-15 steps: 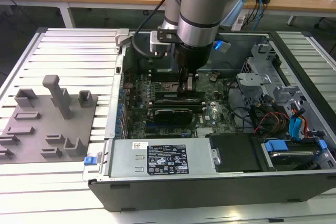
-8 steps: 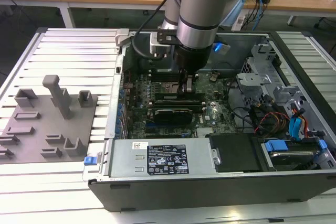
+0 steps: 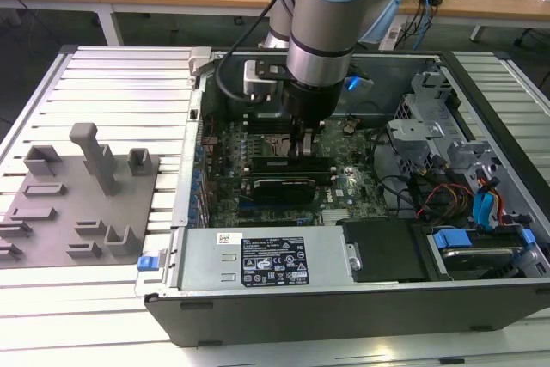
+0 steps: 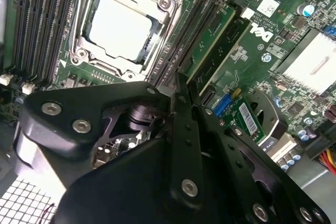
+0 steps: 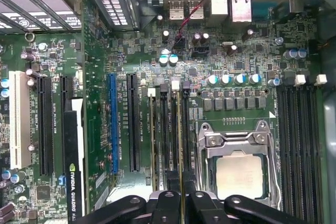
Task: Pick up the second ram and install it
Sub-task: 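Insert the second ram into the second slot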
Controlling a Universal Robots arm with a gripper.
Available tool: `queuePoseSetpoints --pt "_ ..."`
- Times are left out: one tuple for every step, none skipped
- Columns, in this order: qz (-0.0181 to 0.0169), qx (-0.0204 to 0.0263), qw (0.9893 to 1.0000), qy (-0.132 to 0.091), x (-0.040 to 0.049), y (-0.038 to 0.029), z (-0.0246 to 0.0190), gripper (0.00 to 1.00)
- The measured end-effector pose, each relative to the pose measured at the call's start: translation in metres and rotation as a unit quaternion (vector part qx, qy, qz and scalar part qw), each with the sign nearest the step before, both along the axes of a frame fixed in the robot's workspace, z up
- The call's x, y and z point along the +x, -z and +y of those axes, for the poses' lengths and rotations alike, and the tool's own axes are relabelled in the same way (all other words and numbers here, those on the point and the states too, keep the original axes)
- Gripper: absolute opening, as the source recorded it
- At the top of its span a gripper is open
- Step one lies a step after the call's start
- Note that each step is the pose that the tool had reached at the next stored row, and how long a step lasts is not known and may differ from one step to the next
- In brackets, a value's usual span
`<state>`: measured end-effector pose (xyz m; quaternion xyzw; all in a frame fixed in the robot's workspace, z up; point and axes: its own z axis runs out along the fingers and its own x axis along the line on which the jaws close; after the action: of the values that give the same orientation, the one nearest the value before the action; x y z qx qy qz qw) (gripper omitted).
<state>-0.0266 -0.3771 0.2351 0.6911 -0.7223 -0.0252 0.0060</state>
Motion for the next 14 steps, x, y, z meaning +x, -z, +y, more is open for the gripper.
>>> queuePoseSetpoints --pt "0.0 0.0 1.0 0.0 0.0 0.0005 0.0 0.13" --pt "0.0 -0.0001 1.0 0.0 -0.0001 0.0009 0.0 0.13" --pt "0.0 -0.0002 1.0 0.0 -0.0001 0.0011 0.0 0.13" --pt "0.0 -0.0003 1.0 0.0 -0.0001 0.0016 0.0 0.13" --pt "0.0 -0.0005 1.0 0.0 -0.0001 0.002 0.0 0.13" --pt "0.0 -0.0006 1.0 0.0 -0.0001 0.0024 0.0 0.13" --pt "0.0 -0.0008 1.0 0.0 -0.0001 0.0031 0.0 0.13" --pt "0.0 -0.0009 1.0 0.0 -0.0002 0.0035 0.0 0.13" --pt "0.0 -0.0009 1.0 0.0 -0.0004 0.0043 0.0 0.13" --pt "0.0 -0.0009 1.0 0.0 -0.0005 0.0048 0.0 0.13" --pt "0.0 -0.001 1.0 0.0 -0.0006 0.0051 0.0 0.13" --pt "0.0001 -0.0012 1.0 0.0 -0.0006 0.0055 0.0001 0.13" --pt "0.0001 -0.001 1.0 0.0 -0.0006 0.0057 0.0002 0.13" --pt "0.0 -0.0008 1.0 0.0 -0.0007 0.006 0.0004 0.13"
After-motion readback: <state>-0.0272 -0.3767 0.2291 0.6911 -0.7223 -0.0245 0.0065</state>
